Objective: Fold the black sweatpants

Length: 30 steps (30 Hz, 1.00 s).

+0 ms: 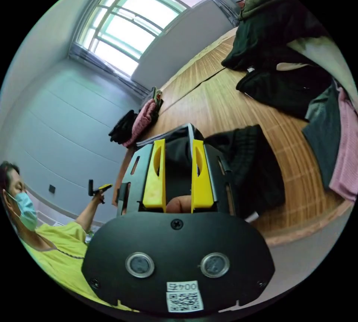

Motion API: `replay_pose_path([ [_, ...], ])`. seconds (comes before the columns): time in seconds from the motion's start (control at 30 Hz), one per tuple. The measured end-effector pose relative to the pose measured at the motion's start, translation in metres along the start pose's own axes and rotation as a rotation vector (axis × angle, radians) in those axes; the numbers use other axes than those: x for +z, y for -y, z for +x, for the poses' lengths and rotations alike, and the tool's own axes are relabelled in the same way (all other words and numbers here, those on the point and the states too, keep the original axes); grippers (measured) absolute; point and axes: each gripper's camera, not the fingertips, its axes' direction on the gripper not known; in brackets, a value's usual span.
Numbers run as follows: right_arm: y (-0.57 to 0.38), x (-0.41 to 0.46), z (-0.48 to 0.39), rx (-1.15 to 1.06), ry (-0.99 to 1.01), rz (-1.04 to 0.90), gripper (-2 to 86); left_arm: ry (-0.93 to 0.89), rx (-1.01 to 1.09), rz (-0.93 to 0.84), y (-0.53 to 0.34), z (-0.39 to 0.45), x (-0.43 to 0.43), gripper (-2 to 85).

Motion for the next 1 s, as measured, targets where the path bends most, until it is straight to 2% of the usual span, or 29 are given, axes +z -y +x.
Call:
replay_pose_path([
  [0.13, -0.083, -0.045, -0.005, -0.051, -0.215, -0.038, 12.6, -0.164, -0.172, 0.0, -0.093, -0.068, 0.04, 13.4],
  [0.3, -0.134, -0.074, -0.006, -0.082, -0.424, -0.06, 13.3, -0.41, -0.255, 0.061, -0.135, -0.083, 0.075, 14.3],
  [0.37, -0.151, -0.091, -0.009, -0.025, -0.342, -0.049, 12.4, -0.426, -0.262, 0.034, -0.139, -0.079, 0.086, 14.2],
  [0.47, -0.175, -0.108, -0.001, 0.081, -0.204, -0.012, 10.2, -0.3, -0.239, 0.054, -0.146, -0.066, 0.087, 12.2],
  [0.57, -0.203, -0.111, 0.021, 0.21, -0.064, -0.004, 6.5, -0.149, -0.168, 0.121, -0.15, -0.042, 0.073, 6.0],
  [0.63, -0.217, -0.113, 0.033, 0.276, 0.014, 0.007, 4.2, -0.186, -0.162, 0.277, -0.143, -0.046, 0.028, 2.9],
  [0.7, -0.228, -0.116, 0.04, 0.314, 0.06, 0.023, 2.3, -0.205, -0.214, 0.34, -0.13, -0.069, -0.022, 2.0],
  [0.77, -0.237, -0.12, 0.043, 0.309, 0.061, 0.032, 0.8, -0.139, -0.21, 0.384, -0.119, -0.094, -0.075, 1.7],
  [0.8, -0.239, -0.12, 0.043, 0.306, 0.052, 0.032, 0.7, -0.042, -0.192, 0.407, -0.114, -0.109, -0.1, 1.7],
  [0.83, -0.242, -0.121, 0.043, 0.305, 0.05, 0.031, 1.0, 0.06, -0.177, 0.397, -0.108, -0.122, -0.11, 1.7],
  [0.9, -0.243, -0.125, 0.041, 0.298, 0.071, 0.049, 2.9, 0.094, -0.171, 0.311, -0.098, -0.142, -0.093, 2.3],
  [1.0, -0.243, -0.132, 0.034, 0.273, 0.068, 0.07, 5.7, -0.121, -0.14, 0.153, -0.107, -0.149, -0.016, 6.3],
])
